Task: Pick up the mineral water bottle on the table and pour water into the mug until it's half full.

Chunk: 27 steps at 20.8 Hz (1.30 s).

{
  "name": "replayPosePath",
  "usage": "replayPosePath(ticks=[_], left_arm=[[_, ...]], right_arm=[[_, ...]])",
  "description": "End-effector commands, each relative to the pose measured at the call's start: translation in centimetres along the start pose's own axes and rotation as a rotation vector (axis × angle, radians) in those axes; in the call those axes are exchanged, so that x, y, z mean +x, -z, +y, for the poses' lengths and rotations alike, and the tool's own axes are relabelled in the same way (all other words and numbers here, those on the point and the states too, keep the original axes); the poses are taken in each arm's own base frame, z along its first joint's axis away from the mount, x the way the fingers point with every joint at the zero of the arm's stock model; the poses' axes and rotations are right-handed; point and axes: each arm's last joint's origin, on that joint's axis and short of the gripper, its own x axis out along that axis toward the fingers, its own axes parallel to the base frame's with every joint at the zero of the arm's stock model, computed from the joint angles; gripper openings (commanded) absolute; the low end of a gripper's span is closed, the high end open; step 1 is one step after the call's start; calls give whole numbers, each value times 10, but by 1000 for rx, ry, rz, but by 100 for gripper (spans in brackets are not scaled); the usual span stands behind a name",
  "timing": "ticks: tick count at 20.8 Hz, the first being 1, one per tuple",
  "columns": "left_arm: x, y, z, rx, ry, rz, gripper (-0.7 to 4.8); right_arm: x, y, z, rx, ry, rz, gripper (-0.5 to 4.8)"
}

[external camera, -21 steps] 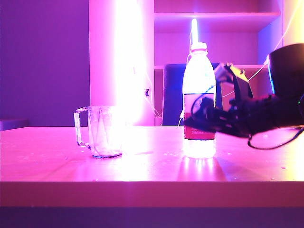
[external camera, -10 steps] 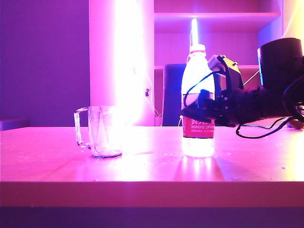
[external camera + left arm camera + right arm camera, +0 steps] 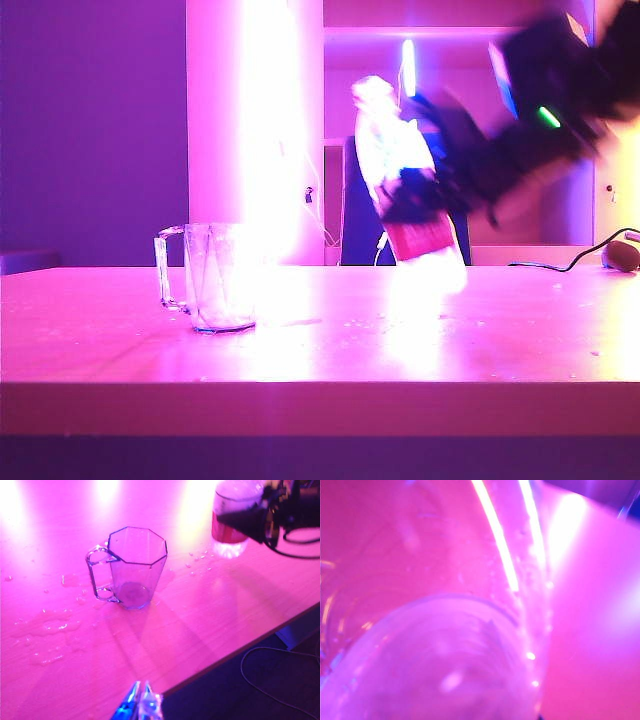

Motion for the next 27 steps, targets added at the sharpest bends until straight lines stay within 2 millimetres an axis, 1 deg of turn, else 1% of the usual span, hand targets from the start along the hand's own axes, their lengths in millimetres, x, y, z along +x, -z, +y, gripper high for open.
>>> replayPosePath(ticks=[1, 2, 3, 4, 8, 10, 15, 17, 22, 27], left_arm=[[-1, -7, 2, 35, -77, -48, -5], [-1, -8, 3, 40, -91, -57, -5], [-1, -8, 3, 43, -91, -62, -5], [-1, -9, 3, 46, -91, -68, -5], [-2, -10, 2, 41, -83, -81, -5], [-2, -11, 2, 47, -81, -91, -5], [-3, -11, 1, 53, -82, -101, -5], [-3, -11, 1, 53, -82, -101, -5], [-3, -11, 1, 53, -83, -101, -5], [-3, -11, 1, 53, -83, -100, -5]], right_arm=[[11, -30, 16, -305, 70, 160, 238], [14, -41, 26, -432, 108, 199, 238], [16, -44, 29, -482, 132, 209, 238], [17, -52, 36, -566, 192, 234, 238], [24, -65, 44, -751, 326, 321, 238], [28, -70, 47, -824, 348, 342, 238], [37, -78, 55, -963, 409, 414, 238], [38, -80, 57, -983, 409, 404, 238], [37, -83, 66, -1100, 397, 424, 238], [37, -83, 67, -1167, 410, 462, 238]])
